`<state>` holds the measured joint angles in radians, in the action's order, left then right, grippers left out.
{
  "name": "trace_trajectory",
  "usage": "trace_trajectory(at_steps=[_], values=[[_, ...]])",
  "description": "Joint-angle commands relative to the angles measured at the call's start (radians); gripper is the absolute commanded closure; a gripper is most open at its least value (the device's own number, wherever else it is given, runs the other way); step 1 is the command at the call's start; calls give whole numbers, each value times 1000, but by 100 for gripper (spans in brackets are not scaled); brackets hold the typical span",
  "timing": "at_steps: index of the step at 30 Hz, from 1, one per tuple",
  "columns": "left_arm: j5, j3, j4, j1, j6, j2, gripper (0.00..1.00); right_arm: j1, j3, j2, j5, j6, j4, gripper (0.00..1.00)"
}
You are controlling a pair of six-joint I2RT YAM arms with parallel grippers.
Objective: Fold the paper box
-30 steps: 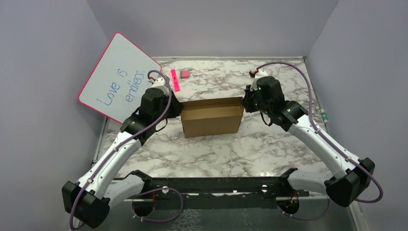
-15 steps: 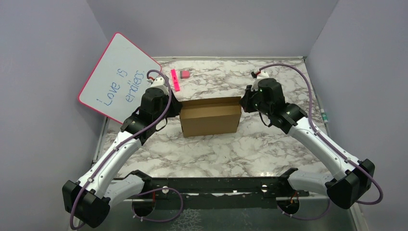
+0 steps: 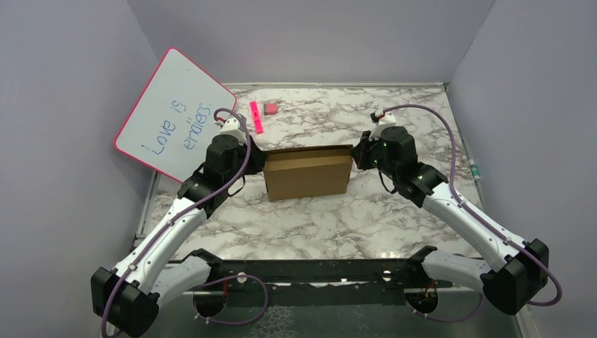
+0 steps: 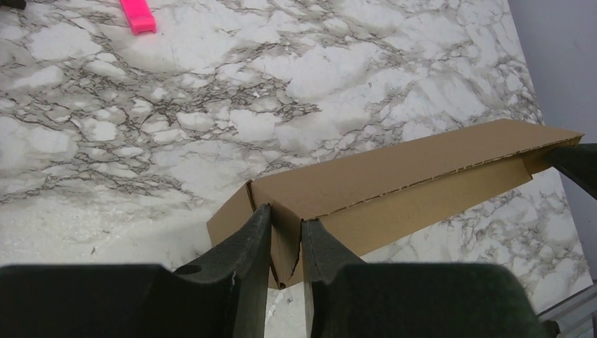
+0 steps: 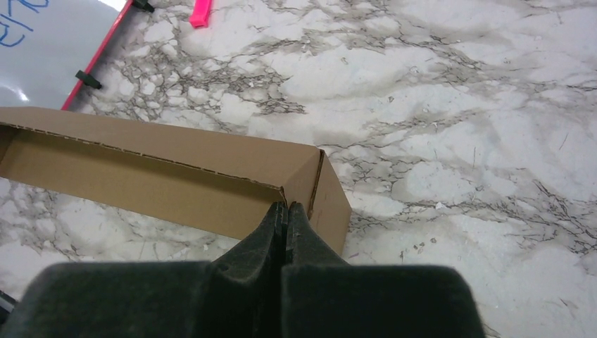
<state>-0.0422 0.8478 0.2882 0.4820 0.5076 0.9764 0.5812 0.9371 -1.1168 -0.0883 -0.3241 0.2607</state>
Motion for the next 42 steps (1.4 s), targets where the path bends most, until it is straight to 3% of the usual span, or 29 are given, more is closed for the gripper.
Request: trace_trajectory(at_steps=[1,8,13,18,23,28,31,36,42], values=[[55,-79,13,30,16,-21,79,29,-111,-3,113,-26,43,99],[88,-135,-11,30,8,-90,73,28,-166,58,124,-18,-13,91],[93,-114,-6,29,35,-137,52,28,-121,76,113,-36,21,81],[101,-50,51,23,57,-157,30,29,-39,69,105,-7,109,64],[86,11,115,5,64,-156,16,25,40,60,120,10,167,49],[90,45,132,-66,84,-166,12,4,82,71,126,16,181,34],[167,25,101,-153,113,-147,12,-35,86,73,171,-3,159,29],[360,-64,-12,-306,205,-122,14,-136,63,59,312,-63,98,29],[495,-118,-112,-358,260,-93,19,-233,-6,52,470,-172,-6,30]])
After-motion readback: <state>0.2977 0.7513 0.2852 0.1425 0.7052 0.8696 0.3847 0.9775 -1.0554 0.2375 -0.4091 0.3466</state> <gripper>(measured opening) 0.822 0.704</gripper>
